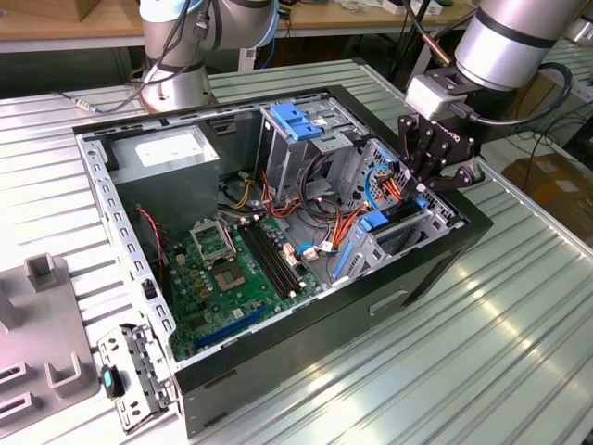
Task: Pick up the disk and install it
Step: 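Insert the second disk wire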
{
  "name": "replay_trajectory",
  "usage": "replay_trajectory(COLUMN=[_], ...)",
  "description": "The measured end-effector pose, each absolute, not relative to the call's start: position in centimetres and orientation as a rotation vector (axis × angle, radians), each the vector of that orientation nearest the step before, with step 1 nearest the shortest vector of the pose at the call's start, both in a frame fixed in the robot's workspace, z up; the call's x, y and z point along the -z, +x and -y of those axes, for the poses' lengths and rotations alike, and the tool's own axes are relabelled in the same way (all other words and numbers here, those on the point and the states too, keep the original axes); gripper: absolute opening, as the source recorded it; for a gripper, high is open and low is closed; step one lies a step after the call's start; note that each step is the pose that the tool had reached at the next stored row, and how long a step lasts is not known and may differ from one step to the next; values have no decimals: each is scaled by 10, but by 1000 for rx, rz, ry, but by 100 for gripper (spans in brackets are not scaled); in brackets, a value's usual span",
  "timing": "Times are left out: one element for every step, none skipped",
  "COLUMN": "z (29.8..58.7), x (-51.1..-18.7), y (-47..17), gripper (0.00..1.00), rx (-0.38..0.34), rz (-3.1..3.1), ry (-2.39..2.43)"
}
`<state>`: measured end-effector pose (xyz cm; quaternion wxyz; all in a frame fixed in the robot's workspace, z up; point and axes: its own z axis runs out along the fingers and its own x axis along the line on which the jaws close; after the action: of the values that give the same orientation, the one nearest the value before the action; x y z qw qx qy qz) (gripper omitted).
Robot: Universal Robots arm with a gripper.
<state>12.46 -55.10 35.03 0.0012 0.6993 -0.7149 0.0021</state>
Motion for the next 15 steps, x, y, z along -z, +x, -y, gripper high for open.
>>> replay_trajectory(z=[551, 551, 551, 551, 551, 551, 551, 551, 551, 551, 551, 551, 551, 551, 551], x=[-350, -350, -350, -351, -351, -351, -351, -351, -351, -351, -352, -353, -359, -361, -364], y=[125, 125, 125, 124, 124, 124, 124, 124, 123, 123, 123, 123, 123, 123, 123], gripper=[11, 11, 11, 11, 11, 11, 11, 11, 11, 11, 11, 11, 11, 11, 11], rx=[-7, -7, -7, -7, -7, -7, -7, -7, -7, -7, -7, -7, -7, -7, -7], rz=[2244, 2244, 2244, 2244, 2244, 2244, 2244, 2244, 2244, 2244, 2244, 2244, 2244, 2244, 2244], ry=[2195, 2195, 2195, 2195, 2195, 2195, 2195, 2195, 2195, 2195, 2195, 2195, 2195, 2195, 2195])
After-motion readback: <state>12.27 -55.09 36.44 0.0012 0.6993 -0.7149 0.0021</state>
